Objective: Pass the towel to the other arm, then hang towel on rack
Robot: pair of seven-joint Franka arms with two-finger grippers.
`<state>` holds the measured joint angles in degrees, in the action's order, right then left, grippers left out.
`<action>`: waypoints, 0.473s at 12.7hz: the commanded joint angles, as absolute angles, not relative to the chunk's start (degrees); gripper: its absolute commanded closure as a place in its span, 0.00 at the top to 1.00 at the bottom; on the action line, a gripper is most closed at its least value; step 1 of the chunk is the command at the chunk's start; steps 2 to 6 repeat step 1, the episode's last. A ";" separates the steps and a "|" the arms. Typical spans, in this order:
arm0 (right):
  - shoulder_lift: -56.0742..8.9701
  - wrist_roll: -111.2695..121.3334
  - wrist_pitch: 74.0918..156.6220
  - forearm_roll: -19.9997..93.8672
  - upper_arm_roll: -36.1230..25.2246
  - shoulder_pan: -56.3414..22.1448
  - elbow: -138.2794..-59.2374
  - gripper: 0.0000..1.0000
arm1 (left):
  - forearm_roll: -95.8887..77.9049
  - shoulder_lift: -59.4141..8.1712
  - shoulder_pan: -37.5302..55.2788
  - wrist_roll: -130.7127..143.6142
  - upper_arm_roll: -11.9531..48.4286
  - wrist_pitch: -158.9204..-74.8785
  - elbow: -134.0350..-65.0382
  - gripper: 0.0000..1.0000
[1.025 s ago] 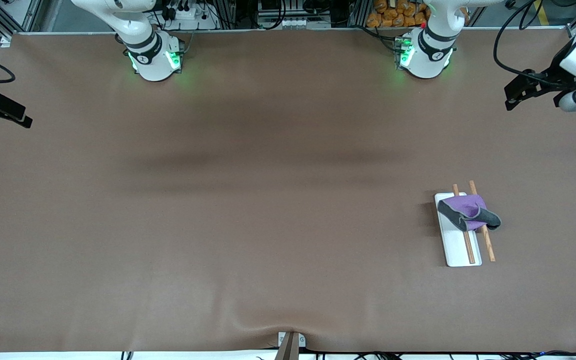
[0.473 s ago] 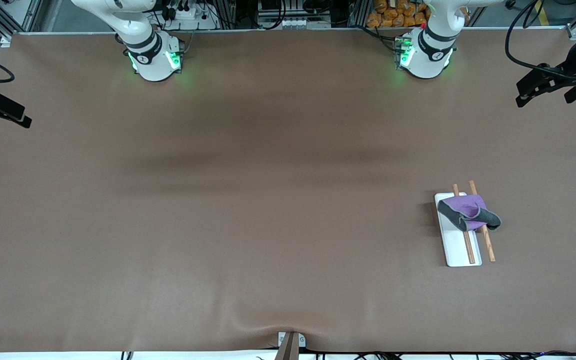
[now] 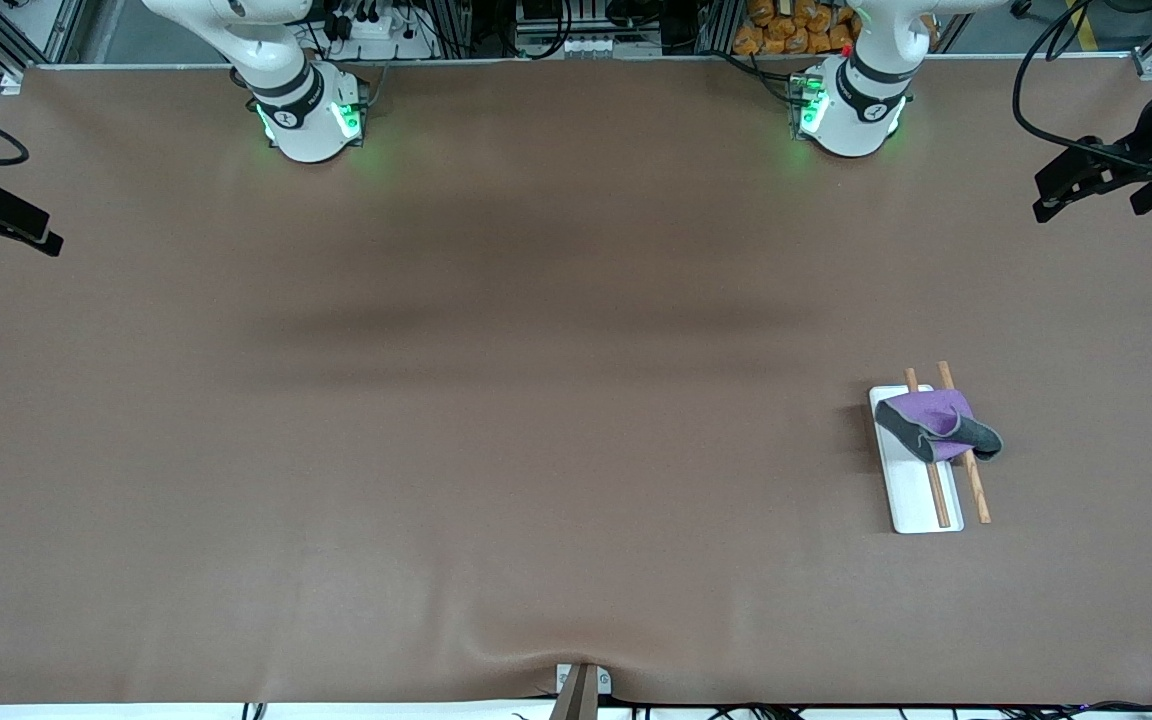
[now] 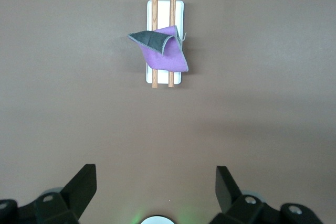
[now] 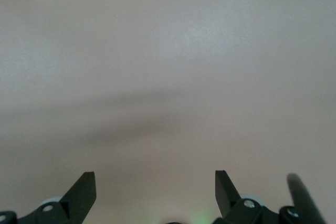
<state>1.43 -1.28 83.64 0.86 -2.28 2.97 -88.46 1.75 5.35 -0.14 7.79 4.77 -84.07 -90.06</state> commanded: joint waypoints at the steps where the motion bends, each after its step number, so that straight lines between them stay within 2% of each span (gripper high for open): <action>1: 1.93 -2.20 83.50 0.97 -2.90 2.29 -88.24 1.00 | 0.79 4.75 -0.35 7.65 4.66 -82.62 -88.33 1.00; 6: 1.93 -2.20 83.50 0.97 -2.90 2.29 -88.24 1.00 | 0.79 4.75 -0.35 7.65 4.66 -82.62 -88.33 1.00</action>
